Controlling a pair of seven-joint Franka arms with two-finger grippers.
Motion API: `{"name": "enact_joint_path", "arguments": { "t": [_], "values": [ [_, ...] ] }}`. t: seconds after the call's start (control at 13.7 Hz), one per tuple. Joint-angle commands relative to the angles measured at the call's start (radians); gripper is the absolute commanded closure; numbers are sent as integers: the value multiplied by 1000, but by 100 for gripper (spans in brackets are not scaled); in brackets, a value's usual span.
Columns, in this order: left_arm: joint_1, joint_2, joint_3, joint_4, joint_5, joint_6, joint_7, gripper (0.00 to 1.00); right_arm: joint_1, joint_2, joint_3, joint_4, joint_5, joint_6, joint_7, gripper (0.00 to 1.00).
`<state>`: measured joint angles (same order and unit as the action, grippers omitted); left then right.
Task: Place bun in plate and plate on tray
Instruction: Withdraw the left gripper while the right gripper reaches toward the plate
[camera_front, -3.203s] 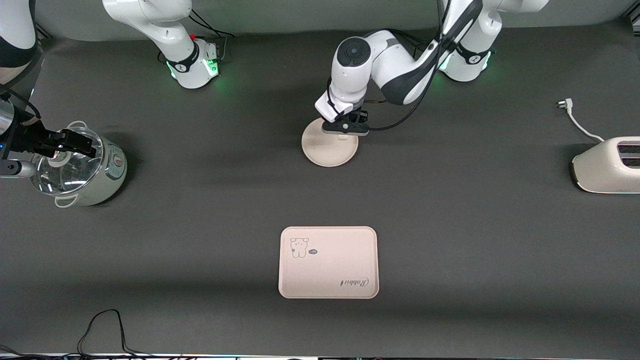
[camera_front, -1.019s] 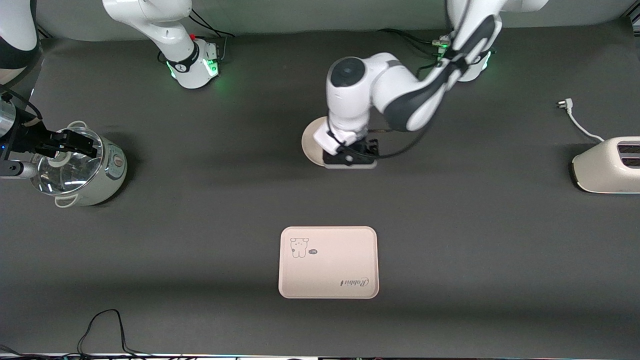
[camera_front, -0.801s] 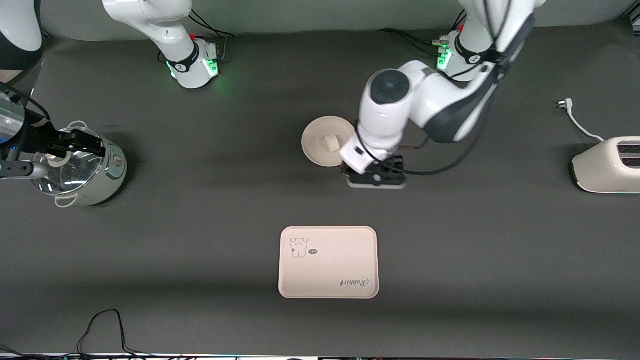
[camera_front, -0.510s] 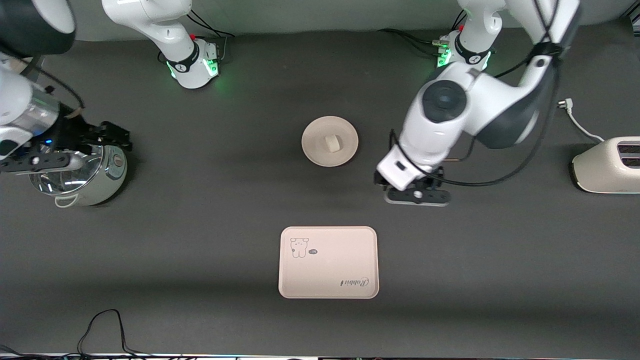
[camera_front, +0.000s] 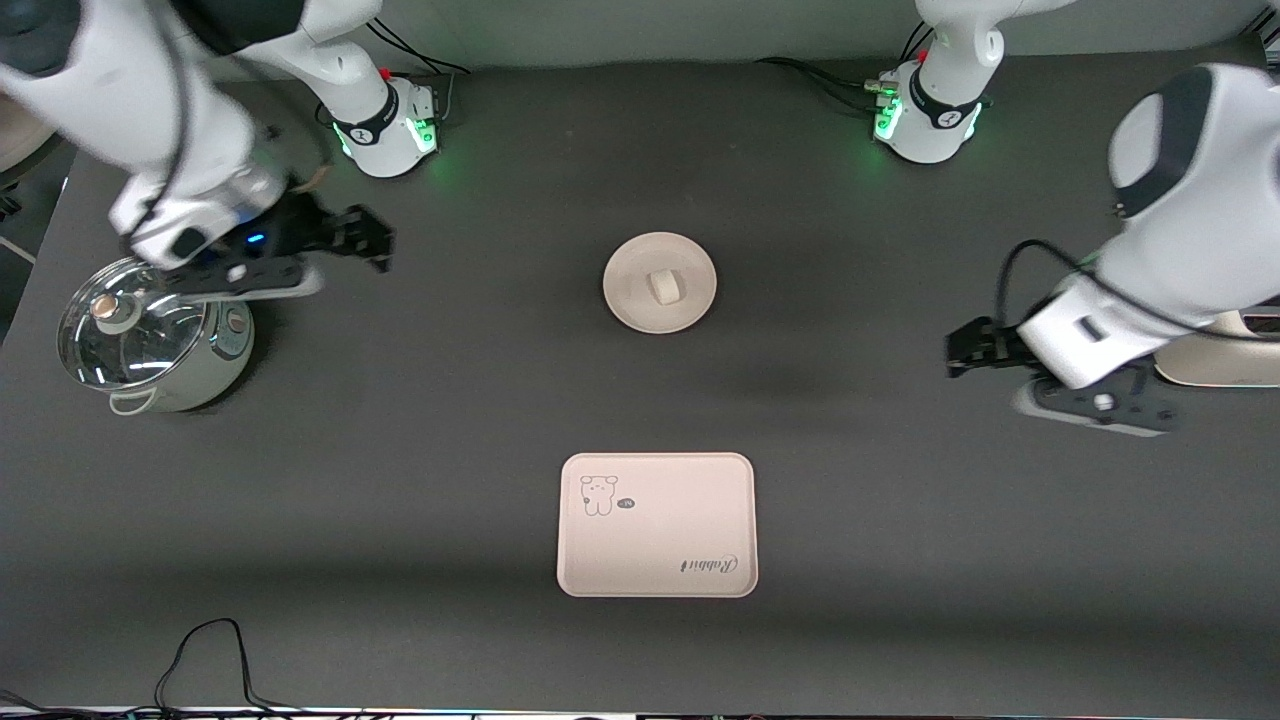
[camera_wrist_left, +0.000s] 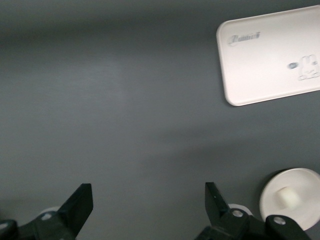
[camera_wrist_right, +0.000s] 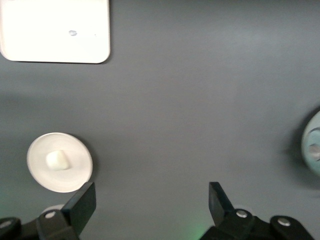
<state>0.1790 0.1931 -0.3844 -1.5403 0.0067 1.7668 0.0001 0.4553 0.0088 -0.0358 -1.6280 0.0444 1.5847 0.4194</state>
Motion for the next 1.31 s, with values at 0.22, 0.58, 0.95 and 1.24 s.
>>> {"name": "enact_joint_path", "arguments": {
  "t": [0.22,0.58,0.95,1.24],
  "values": [
    [-82,-248,194,-226,-16,-20,158,0,259,-46,-9,-49,94,35,260,0],
    [-108,-379,225,-351,-16,-9,164,0,299,-176,-3,-238,209,171,249,0],
    [-101,-342,228,-334,-16,-1,193,0,299,-216,39,-456,215,374,256,0],
    [-101,-337,228,-340,-17,-1,181,0,301,-158,111,-611,215,621,265,0]
  ]
}}
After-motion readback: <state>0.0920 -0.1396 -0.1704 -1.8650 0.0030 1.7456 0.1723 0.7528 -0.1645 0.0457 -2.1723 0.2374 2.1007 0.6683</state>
